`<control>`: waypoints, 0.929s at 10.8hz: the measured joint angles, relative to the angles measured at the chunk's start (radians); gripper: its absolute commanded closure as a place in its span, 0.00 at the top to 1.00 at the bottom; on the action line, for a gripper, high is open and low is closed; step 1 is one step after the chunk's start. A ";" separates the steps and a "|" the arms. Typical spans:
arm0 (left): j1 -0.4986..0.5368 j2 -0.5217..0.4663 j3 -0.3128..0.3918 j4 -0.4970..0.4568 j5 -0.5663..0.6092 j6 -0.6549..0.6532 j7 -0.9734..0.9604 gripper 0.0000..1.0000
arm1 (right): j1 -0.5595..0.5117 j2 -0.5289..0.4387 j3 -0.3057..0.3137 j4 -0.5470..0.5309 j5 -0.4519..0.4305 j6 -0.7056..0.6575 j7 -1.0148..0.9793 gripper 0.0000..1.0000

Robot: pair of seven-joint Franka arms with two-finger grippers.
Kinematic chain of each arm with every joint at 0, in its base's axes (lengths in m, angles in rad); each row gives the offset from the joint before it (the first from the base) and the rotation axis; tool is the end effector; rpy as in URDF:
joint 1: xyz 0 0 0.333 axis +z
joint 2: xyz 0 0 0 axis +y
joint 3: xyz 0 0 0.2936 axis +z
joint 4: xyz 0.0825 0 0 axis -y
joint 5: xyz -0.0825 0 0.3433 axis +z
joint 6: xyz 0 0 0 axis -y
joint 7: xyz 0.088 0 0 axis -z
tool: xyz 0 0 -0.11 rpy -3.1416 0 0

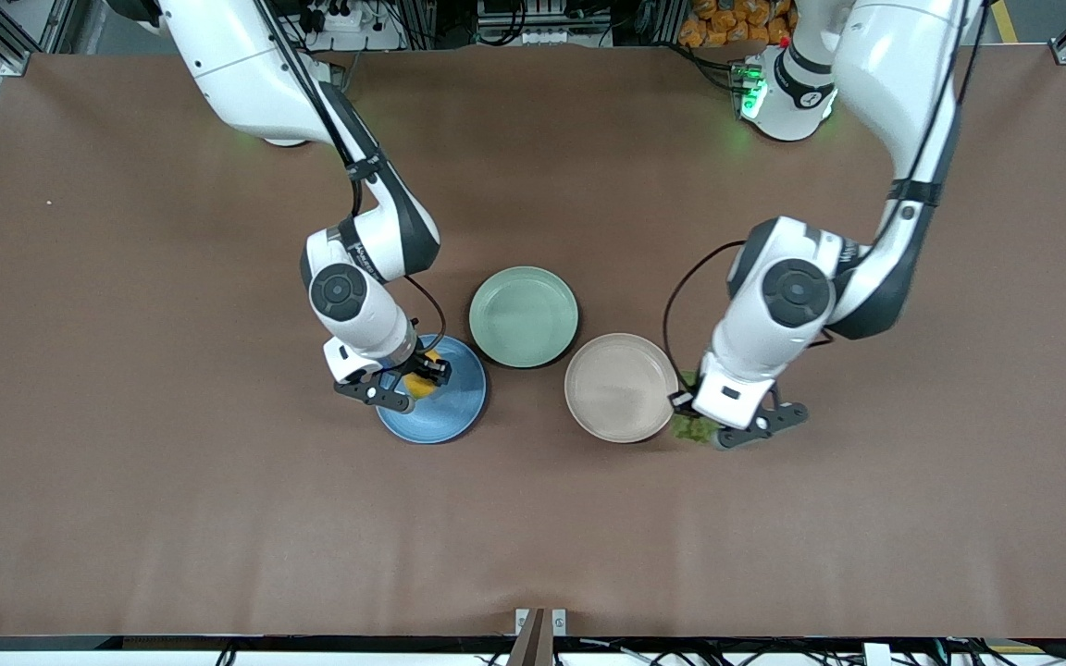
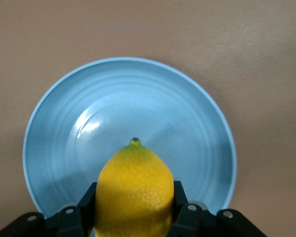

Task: Pick lemon and lettuce from blue and beige plates
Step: 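Lift the lettuce off the beige plate and set it on the table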

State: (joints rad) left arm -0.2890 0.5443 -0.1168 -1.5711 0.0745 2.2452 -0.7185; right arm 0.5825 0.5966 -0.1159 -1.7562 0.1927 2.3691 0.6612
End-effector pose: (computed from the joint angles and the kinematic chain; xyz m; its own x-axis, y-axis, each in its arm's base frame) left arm 0.6122 -0.2481 0.3384 0.9517 0.2895 0.1028 0.2815 -0.9558 0.0853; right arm 0.5542 0.2892 0.2397 0.9520 -0.3046 -0.0295 -0.3060 -0.9496 -0.0686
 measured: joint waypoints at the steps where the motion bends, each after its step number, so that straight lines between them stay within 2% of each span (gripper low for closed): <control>1: 0.027 -0.002 0.001 0.006 0.000 -0.011 0.043 0.00 | -0.001 -0.015 -0.011 0.024 0.000 -0.063 -0.002 0.30; 4: 0.107 -0.016 0.004 0.022 0.009 -0.092 0.159 0.00 | -0.005 -0.090 -0.096 0.042 -0.002 -0.257 -0.119 0.30; 7: 0.217 -0.065 0.003 0.027 0.009 -0.209 0.360 0.03 | -0.014 -0.135 -0.233 0.042 -0.003 -0.412 -0.334 0.30; 8: 0.222 -0.070 0.002 0.026 0.009 -0.223 0.380 0.99 | -0.016 -0.141 -0.277 0.042 -0.003 -0.446 -0.403 0.30; 10: 0.213 -0.070 -0.009 0.017 0.010 -0.243 0.384 1.00 | -0.017 -0.143 -0.354 0.041 -0.003 -0.493 -0.526 0.30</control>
State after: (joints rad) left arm -0.0762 0.4741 -0.1256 -1.5544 0.0844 2.0023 -0.3341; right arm 0.5652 0.4531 -0.4700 -1.7154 0.1900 1.8758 0.1351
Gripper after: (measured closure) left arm 0.930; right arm 0.379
